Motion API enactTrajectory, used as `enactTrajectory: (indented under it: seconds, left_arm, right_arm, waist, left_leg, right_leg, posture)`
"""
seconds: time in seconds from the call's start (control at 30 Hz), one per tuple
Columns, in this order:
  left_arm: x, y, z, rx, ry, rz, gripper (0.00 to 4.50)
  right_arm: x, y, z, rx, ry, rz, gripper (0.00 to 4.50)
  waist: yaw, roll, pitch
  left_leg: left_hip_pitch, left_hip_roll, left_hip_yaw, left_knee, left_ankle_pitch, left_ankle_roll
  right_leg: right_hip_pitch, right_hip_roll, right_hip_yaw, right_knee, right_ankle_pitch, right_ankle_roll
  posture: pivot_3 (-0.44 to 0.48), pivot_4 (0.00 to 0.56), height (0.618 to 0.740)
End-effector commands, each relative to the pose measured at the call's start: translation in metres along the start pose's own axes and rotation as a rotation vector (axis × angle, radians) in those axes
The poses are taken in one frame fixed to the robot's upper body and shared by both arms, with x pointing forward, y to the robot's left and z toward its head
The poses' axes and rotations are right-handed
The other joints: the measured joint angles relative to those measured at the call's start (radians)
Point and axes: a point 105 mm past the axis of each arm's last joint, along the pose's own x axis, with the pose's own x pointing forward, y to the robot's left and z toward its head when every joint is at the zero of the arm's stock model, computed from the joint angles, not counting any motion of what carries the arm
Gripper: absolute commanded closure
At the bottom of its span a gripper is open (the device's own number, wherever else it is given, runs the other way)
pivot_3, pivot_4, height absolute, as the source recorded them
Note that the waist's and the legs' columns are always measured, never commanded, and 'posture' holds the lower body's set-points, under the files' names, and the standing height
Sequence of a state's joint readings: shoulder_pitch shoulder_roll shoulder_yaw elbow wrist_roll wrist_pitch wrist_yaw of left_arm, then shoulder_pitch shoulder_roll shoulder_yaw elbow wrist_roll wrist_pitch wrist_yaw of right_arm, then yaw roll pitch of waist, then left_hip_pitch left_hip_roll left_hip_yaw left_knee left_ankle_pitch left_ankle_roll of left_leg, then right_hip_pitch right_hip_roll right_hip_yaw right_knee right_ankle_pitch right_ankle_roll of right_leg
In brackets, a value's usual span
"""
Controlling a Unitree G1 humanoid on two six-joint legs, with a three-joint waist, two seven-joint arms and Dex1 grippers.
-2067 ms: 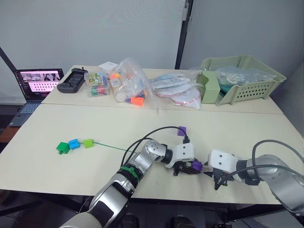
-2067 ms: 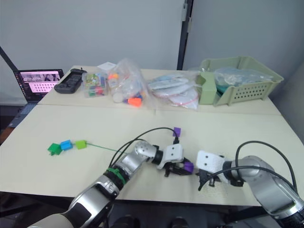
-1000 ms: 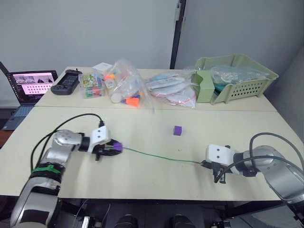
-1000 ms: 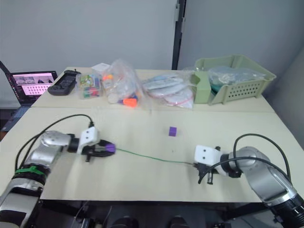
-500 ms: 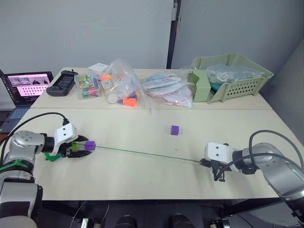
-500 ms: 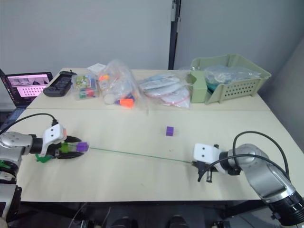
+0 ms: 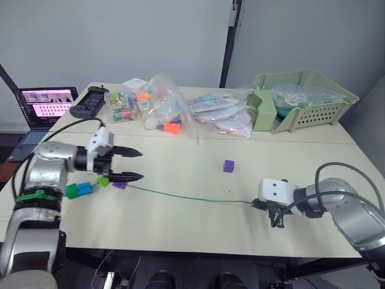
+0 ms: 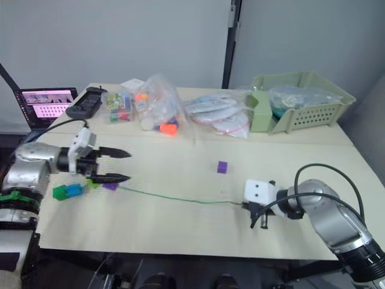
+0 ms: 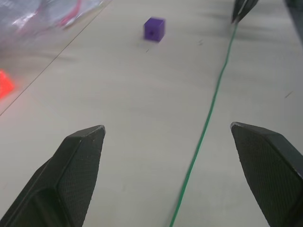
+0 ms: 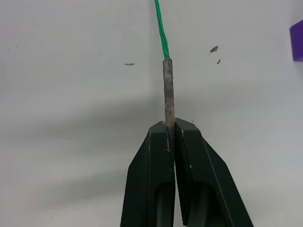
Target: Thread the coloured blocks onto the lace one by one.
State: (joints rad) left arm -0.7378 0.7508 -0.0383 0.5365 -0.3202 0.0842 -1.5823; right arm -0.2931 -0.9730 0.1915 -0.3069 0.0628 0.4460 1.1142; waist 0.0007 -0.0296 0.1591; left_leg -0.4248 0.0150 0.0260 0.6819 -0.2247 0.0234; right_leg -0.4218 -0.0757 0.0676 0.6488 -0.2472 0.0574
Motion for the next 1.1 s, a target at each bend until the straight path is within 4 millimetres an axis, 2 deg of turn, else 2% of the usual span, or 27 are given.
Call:
enactTrajectory:
  seconds: [0.03, 0.1, 0.2, 0.3, 0.57, 0.83, 1.03, 1.1]
  left_arm:
    - [0.037, -0.013, 0.014, 0.054, -0.029, -0.054, 0.02]
    - [0.052, -0.019, 0.015, 0.060, -0.040, -0.061, 0.02]
    - [0.095, -0.040, 0.014, 0.066, -0.065, -0.131, 0.02]
    - [0.129, -0.055, 0.014, 0.051, -0.106, -0.157, 0.02]
    - [0.182, -0.077, 0.027, 0.068, -0.170, -0.208, 0.02]
    - [0.215, -0.084, 0.034, 0.092, -0.166, -0.214, 0.02]
    - [0.222, -0.084, 0.032, 0.099, -0.154, -0.223, 1.82]
    - [0.224, -0.085, 0.032, 0.103, -0.154, -0.223, 1.82]
  right_arm:
    - [-0.005, -0.001, 0.010, -0.017, -0.030, -0.013, 4.50]
    - [-0.005, -0.001, 0.011, -0.015, -0.031, -0.013, 4.50]
    - [-0.005, 0.001, 0.013, -0.010, -0.034, -0.009, 4.50]
    - [-0.005, 0.004, 0.016, -0.006, -0.038, -0.004, 4.50]
    - [-0.002, 0.007, 0.022, -0.001, -0.052, 0.006, 4.50]
    - [0.000, 0.008, 0.027, 0.000, -0.065, 0.011, 4.50]
    - [0.000, 0.007, 0.028, 0.001, -0.066, 0.009, 4.50]
    - [0.000, 0.008, 0.028, 0.001, -0.065, 0.009, 4.50]
  waist:
    - [-0.003, 0.000, 0.000]
    - [-0.004, 0.000, 0.000]
    - [-0.007, 0.000, 0.000]
    - [-0.002, 0.000, 0.000]
    - [-0.001, 0.000, 0.000]
    - [0.002, 0.000, 0.000]
    - [0.003, 0.000, 0.000]
    - [0.003, 0.000, 0.000]
  left_leg:
    - [0.000, 0.000, 0.000, 0.000, 0.000, 0.000]
    - [0.000, 0.000, -0.001, 0.000, 0.000, 0.000]
    - [0.000, 0.000, -0.001, 0.000, 0.000, 0.000]
    - [0.000, -0.001, -0.001, 0.000, 0.000, 0.000]
    - [0.000, -0.001, -0.001, 0.001, 0.000, 0.000]
    - [0.000, -0.001, -0.001, 0.001, 0.000, 0.000]
    - [0.000, -0.001, -0.001, 0.001, 0.000, 0.000]
    - [0.000, -0.001, -0.002, 0.001, 0.000, 0.000]
  right_leg:
    - [0.000, 0.000, 0.000, 0.000, 0.000, 0.000]
    - [0.000, 0.000, 0.000, 0.000, 0.000, 0.000]
    - [0.000, 0.001, 0.000, -0.001, 0.000, 0.000]
    - [0.001, 0.000, 0.000, 0.000, 0.000, 0.000]
    - [0.002, 0.000, 0.001, -0.001, 0.000, 0.000]
    - [0.002, 0.001, 0.001, -0.002, 0.000, 0.000]
    - [0.002, 0.000, 0.001, -0.002, 0.000, 0.000]
    - [0.002, 0.000, 0.001, -0.002, 0.000, 0.000]
  posture:
    - [0.000, 0.150, 0.734]
    - [0.000, 0.150, 0.734]
    - [0.000, 0.150, 0.734]
    - [0.000, 0.150, 0.734]
    - [0.000, 0.150, 0.734]
    - [0.000, 0.150, 0.734]
    - [0.000, 0.150, 0.734]
    - [0.000, 0.150, 0.734]
